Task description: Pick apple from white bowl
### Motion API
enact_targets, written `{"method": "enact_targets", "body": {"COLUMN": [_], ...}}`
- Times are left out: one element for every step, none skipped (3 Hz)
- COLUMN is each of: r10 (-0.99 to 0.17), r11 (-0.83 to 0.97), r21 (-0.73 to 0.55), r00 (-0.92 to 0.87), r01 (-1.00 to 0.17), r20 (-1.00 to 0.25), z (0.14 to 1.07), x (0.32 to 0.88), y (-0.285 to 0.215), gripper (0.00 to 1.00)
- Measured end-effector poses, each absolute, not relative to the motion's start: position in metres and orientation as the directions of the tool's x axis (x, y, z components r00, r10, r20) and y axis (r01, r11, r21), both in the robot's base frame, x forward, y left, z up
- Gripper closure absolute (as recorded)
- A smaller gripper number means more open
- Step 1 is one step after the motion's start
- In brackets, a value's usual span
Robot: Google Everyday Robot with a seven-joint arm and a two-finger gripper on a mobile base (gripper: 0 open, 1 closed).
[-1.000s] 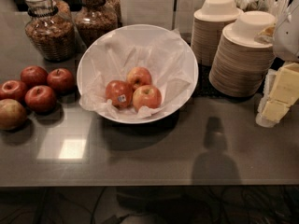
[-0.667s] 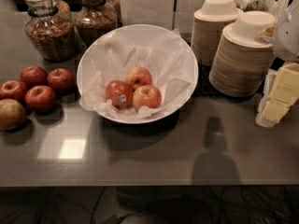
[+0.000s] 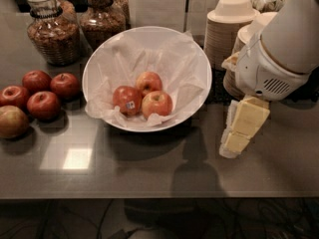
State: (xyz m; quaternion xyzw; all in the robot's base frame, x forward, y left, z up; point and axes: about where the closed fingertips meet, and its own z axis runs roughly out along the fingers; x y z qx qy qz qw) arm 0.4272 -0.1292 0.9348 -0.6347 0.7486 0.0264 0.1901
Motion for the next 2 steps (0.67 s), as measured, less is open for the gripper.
{"method": "enact_targets", "body": {"r10": [-0.925, -0.923], "r11": [0.128, 0.126], "r21": [-0.204, -0.206], "r00": [-0.042, -0.039], "r01": [-0.971, -0.97], "r20": [-0.379, -0.382], "z": [0.9346, 0.9354], "x": [0.43, 0.4299], "y": [-0.0817, -0.0796], "gripper": [0.0, 0.0]}}
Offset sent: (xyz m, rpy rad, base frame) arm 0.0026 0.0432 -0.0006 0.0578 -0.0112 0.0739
